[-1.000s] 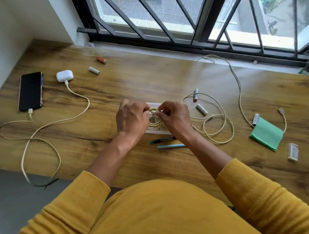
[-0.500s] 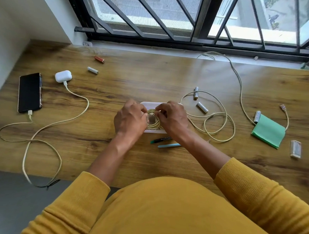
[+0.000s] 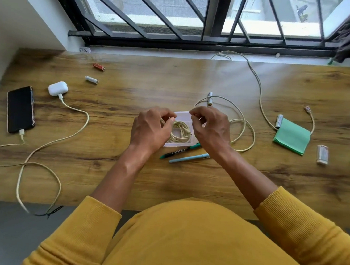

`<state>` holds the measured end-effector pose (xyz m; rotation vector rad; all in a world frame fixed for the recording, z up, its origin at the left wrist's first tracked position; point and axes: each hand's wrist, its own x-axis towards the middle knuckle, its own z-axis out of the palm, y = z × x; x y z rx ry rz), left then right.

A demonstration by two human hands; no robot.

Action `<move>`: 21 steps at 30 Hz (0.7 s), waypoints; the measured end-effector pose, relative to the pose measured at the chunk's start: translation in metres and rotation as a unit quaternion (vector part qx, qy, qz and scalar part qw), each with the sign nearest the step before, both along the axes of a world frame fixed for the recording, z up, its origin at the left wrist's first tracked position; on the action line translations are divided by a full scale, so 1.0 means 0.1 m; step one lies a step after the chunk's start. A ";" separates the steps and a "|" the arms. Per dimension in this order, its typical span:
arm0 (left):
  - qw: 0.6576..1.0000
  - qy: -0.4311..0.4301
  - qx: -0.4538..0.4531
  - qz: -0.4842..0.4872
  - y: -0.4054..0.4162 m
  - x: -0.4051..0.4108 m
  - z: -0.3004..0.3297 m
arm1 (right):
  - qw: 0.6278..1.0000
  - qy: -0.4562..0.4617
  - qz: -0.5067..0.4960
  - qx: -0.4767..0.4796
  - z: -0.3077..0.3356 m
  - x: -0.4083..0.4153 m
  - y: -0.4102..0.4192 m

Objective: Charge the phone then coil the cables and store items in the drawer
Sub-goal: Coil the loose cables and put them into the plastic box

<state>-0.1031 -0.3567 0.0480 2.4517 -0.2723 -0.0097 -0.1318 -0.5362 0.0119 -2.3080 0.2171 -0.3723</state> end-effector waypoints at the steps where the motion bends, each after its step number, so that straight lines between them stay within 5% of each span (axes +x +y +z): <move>1: 1.000 0.001 -0.001 -0.009 -0.07 0.00 0.01 | 1.000 0.003 -0.010 -0.006 0.00 -0.02 -0.08; 10: 0.997 0.010 -0.037 -0.067 -0.68 -0.09 0.01 | 0.988 0.119 -0.076 -0.058 -0.15 -0.38 -0.92; 21: 1.000 -0.003 -0.024 -0.001 -1.01 -0.09 -0.11 | 0.979 0.165 0.037 -0.116 -0.14 -0.49 -0.99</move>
